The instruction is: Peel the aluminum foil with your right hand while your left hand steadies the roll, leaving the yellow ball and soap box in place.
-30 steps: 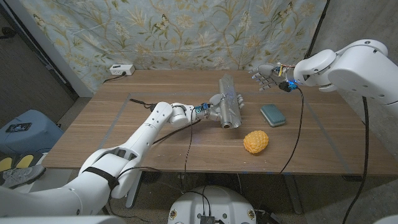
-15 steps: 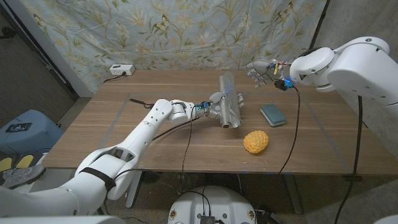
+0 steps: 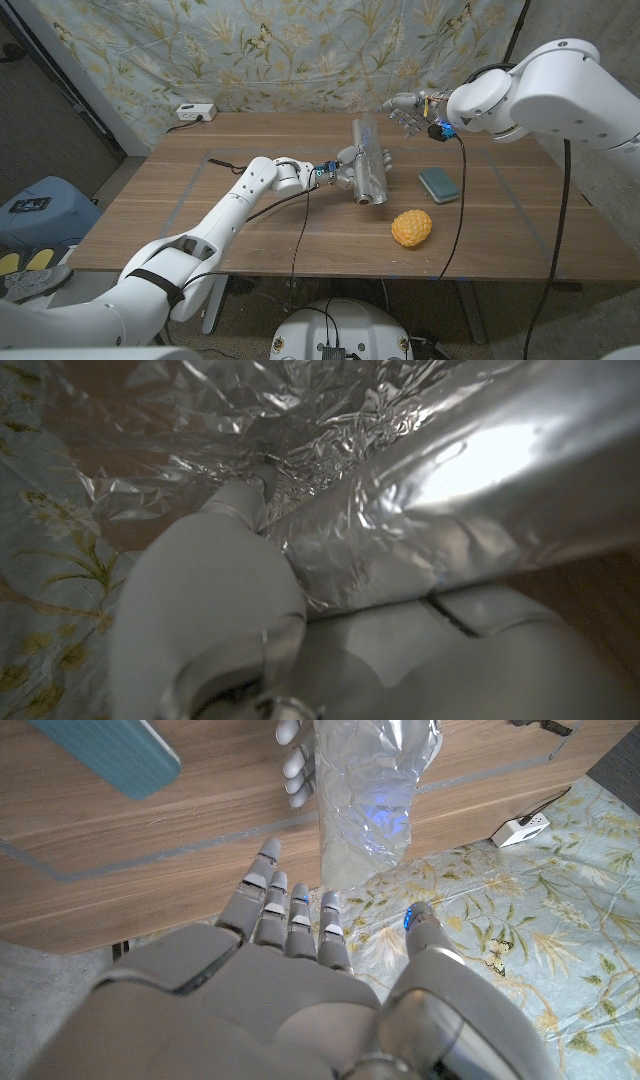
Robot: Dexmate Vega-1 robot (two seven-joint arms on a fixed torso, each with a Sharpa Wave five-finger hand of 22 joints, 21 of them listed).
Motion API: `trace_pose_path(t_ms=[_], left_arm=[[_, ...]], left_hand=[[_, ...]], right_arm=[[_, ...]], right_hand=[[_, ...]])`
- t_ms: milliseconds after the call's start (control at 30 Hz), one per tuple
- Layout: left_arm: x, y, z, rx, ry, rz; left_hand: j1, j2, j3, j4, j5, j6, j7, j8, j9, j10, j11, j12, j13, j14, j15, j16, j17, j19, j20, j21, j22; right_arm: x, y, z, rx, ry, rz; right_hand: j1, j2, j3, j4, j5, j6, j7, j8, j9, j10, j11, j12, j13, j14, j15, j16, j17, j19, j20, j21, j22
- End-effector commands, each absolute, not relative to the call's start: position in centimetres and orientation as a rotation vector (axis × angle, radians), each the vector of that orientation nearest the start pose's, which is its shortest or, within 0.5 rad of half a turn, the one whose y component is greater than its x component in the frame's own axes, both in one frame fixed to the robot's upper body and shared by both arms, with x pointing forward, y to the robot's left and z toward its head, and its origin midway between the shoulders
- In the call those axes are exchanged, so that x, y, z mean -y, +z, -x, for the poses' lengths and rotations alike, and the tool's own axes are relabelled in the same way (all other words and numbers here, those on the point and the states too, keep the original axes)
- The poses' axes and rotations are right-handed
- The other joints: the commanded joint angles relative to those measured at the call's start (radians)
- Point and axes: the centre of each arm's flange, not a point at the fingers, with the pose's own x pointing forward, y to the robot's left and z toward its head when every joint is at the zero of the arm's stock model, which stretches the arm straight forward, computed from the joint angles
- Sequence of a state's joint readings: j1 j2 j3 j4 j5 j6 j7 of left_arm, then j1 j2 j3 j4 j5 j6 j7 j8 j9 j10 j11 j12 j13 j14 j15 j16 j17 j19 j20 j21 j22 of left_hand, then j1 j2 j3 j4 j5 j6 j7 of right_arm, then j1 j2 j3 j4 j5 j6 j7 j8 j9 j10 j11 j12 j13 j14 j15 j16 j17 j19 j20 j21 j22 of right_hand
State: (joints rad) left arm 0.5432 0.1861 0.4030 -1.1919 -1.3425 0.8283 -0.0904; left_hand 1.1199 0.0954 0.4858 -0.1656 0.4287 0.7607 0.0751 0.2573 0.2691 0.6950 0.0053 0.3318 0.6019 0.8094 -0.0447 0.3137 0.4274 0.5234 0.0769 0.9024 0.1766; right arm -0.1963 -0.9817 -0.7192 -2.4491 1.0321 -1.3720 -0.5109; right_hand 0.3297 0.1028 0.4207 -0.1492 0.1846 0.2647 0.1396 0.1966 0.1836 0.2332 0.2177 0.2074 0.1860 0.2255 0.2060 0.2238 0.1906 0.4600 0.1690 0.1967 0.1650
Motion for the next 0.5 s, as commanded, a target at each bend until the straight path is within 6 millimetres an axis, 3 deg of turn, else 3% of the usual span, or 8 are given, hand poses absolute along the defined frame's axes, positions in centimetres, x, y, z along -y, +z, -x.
trace_pose_path(t_ms=[33,233,267,300,367,500], left_arm=[[-4.4,-1.5,-64.5,-0.36,-0.899,0.617],[-4.3,-1.6,-64.4,-0.358,-0.888,0.625],[-4.3,-1.6,-64.4,-0.358,-0.885,0.625],[-4.2,-1.6,-64.3,-0.355,-0.878,0.626],[-4.1,-1.7,-64.3,-0.351,-0.867,0.628],[-3.8,-1.5,-64.0,-0.341,-0.853,0.625]], left_hand=[[0.004,-0.001,0.01,-0.003,0.0,0.006,0.0,-0.004,0.0,0.007,0.001,-0.002,0.0,-0.004,0.002,-0.004,0.001,-0.002,0.003,0.003,0.003],[0.007,0.001,0.015,-0.004,0.002,0.005,0.001,-0.008,-0.002,0.006,0.003,-0.004,0.0,-0.006,0.002,-0.005,0.0,-0.004,0.003,0.002,0.003],[0.008,0.0,0.016,-0.005,0.003,0.006,0.0,-0.008,-0.002,0.007,0.002,-0.004,0.001,-0.005,0.003,-0.005,0.0,-0.003,0.002,0.003,0.003],[0.008,-0.001,0.017,-0.005,0.003,0.006,0.0,-0.009,-0.002,0.007,0.002,-0.004,0.001,-0.005,0.003,-0.005,0.0,-0.003,0.002,0.003,0.003],[0.01,0.0,0.018,-0.006,0.004,0.006,0.001,-0.009,-0.003,0.006,0.002,-0.005,0.001,-0.006,0.001,-0.005,0.0,-0.003,0.003,0.003,0.003],[0.013,-0.001,0.022,-0.007,0.006,0.008,-0.002,-0.011,-0.004,0.01,-0.001,-0.005,0.001,-0.005,-0.001,-0.005,-0.001,-0.002,0.002,0.003,0.003]], right_arm=[[15.1,13.7,-43.6,0.099,0.033,1.063],[14.3,13.8,-43.3,0.086,0.011,1.093],[14.1,13.8,-43.2,0.087,0.006,1.103],[13.7,13.8,-43.1,0.089,-0.003,1.121],[13.5,13.8,-43.0,0.083,-0.011,1.127],[13.0,13.7,-42.9,0.084,-0.012,1.152]], right_hand=[[0.019,-0.001,-0.002,-0.008,0.001,-0.009,0.066,-0.004,0.003,0.004,0.003,-0.005,0.002,0.0,0.009,-0.007,0.001,-0.009,0.014,-0.004,0.003],[0.034,-0.009,-0.016,-0.006,0.0,-0.022,0.069,-0.009,0.002,0.003,0.004,-0.011,0.003,-0.005,0.012,-0.017,0.004,-0.02,0.036,-0.009,0.004],[0.055,-0.008,-0.045,0.003,0.001,-0.028,0.069,-0.007,0.003,0.002,0.004,-0.014,0.004,-0.003,0.012,-0.022,0.008,-0.024,0.039,-0.008,0.004],[0.085,0.003,-0.102,0.01,0.002,-0.032,0.069,-0.006,0.003,0.002,0.004,-0.014,0.004,-0.002,0.013,-0.022,0.009,-0.027,0.039,-0.008,0.004],[0.115,0.018,-0.166,0.015,0.005,-0.034,0.069,-0.006,0.002,0.001,0.004,-0.015,0.003,-0.003,0.013,-0.022,0.01,-0.034,0.039,-0.008,0.004],[0.123,0.021,-0.192,0.018,0.005,-0.038,0.07,-0.007,0.002,0.0,0.004,-0.015,0.003,-0.006,0.013,-0.022,0.009,-0.043,0.04,-0.008,0.005]])
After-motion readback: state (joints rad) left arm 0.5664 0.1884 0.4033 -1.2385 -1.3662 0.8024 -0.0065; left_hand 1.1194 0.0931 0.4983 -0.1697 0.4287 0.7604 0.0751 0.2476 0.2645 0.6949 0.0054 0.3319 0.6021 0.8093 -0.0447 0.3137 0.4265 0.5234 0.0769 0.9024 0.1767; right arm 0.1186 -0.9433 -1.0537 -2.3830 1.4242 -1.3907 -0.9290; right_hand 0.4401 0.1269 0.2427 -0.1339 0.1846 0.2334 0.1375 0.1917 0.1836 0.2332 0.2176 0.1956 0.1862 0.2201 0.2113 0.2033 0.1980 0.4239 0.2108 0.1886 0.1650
